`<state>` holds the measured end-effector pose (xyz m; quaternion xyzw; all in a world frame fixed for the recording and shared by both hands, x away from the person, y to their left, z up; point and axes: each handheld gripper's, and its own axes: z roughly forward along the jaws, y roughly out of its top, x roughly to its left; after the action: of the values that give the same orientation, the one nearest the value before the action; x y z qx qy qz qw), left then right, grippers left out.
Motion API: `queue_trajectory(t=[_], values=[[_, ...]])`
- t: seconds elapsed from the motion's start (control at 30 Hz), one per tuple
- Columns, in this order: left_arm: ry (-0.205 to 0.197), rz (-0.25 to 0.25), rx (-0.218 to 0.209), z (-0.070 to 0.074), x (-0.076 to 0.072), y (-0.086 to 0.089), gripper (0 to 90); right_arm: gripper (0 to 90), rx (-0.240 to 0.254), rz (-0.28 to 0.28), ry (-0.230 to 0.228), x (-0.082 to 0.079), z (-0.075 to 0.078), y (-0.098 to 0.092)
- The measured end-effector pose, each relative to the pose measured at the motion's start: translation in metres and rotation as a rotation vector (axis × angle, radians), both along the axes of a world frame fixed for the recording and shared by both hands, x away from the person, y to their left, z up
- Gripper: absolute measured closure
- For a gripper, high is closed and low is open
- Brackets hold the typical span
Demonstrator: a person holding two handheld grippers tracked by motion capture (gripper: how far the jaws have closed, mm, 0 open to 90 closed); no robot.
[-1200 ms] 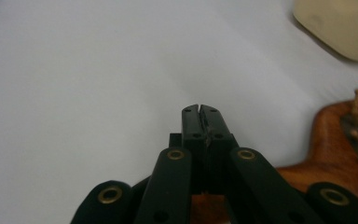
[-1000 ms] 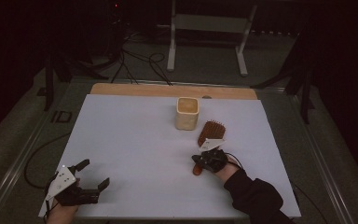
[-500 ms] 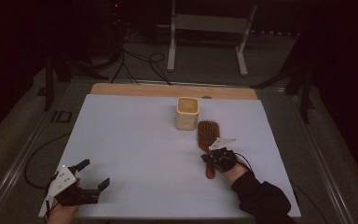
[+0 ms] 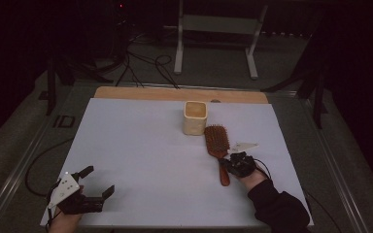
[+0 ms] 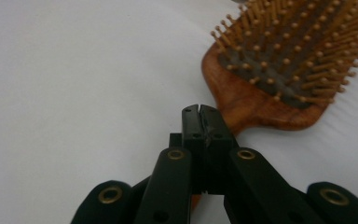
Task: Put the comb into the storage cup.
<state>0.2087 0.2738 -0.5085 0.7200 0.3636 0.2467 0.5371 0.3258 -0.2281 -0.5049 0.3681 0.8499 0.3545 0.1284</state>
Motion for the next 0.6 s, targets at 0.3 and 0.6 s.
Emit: queue_trajectory(t=[0.3,0.6], values=[[0.001,0.0,0.004,0.0,0.0,-0.001,0.1,90.0,-0.014,0.044,0.006,-0.01,-0.001,0.015],[-0.001,-0.001,0.002,0.0,0.0,-0.001,0.1,90.0,-0.06,0.002,0.014,-0.014,-0.006,0.011]])
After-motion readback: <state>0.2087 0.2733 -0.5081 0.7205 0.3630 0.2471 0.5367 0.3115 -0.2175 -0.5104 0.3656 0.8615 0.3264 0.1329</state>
